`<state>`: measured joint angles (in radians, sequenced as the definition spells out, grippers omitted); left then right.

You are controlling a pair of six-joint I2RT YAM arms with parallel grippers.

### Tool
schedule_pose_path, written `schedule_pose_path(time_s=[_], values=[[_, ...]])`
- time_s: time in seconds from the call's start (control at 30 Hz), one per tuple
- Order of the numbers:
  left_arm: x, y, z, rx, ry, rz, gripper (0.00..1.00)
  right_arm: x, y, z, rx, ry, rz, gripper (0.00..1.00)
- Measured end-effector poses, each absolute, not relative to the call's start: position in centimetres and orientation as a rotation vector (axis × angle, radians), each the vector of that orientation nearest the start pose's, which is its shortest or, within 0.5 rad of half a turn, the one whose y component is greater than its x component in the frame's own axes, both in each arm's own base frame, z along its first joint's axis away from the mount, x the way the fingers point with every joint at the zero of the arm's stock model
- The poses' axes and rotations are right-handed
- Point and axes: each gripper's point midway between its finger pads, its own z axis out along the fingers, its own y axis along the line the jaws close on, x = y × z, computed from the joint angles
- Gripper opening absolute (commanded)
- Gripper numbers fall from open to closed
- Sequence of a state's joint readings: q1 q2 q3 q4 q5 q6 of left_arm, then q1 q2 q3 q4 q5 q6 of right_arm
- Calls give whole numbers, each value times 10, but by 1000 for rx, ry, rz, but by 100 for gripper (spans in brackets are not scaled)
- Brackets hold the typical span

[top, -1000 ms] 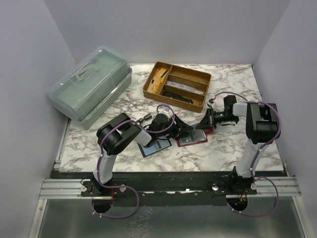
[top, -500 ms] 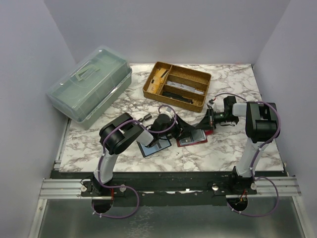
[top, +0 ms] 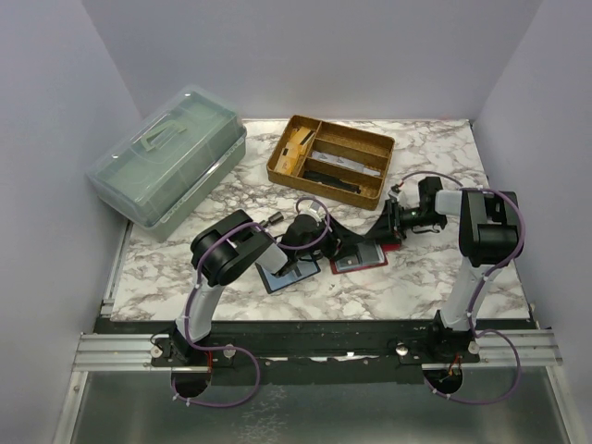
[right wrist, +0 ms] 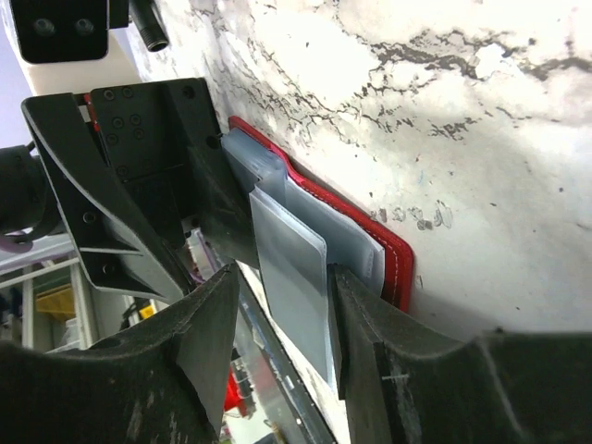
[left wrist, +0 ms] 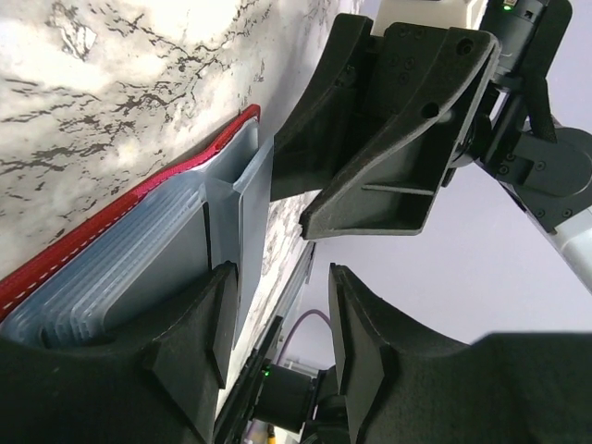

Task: Take the credit cards out of the card holder
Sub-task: Remove the credit card from the card holder.

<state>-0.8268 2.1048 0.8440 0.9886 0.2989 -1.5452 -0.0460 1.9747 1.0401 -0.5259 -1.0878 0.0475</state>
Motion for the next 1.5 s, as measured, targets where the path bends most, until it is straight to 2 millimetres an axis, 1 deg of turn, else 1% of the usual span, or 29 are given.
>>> schedule_pose_path(time_s=[0.13, 0.23, 0.27, 0.4, 0.47, 0.53, 0.67, 0.83, 0.93, 1.1, 1.27, 1.5], values=[[276, -435, 62, -567, 2250, -1760, 49, 303, 137, 39, -19, 2626, 1487, 51], [276, -434, 62, -567, 2246, -1764, 49, 311, 130, 42, -88, 2623, 1381, 48], [276, -434, 62, -568, 2245, -1765, 49, 313, 128, 44, -112, 2620, 1340, 45], [276, -434, 62, -568, 2241, -1769, 49, 319, 119, 49, -182, 2607, 1211, 25], [276, -434, 62, -567, 2240, -1770, 49, 321, 115, 51, -210, 2602, 1158, 19], [276, -434, 62, -568, 2236, -1773, 49, 322, 112, 49, -232, 2605, 1119, 16], [277, -434, 62, -569, 2232, -1777, 49, 320, 107, 42, -269, 2619, 1072, 14], [277, -434, 62, -568, 2229, -1781, 49, 311, 110, 33, -320, 2646, 1045, 12], [277, -434, 62, -570, 2228, -1782, 48, 309, 112, 30, -354, 2655, 1023, 12], [277, -434, 62, -571, 2229, -1782, 48, 305, 119, 29, -424, 2665, 976, 11], [277, -434, 62, -571, 2229, -1782, 48, 306, 122, 30, -492, 2662, 894, 11], [277, -434, 62, -571, 2229, -1782, 48, 306, 116, 27, -533, 2677, 780, 12]])
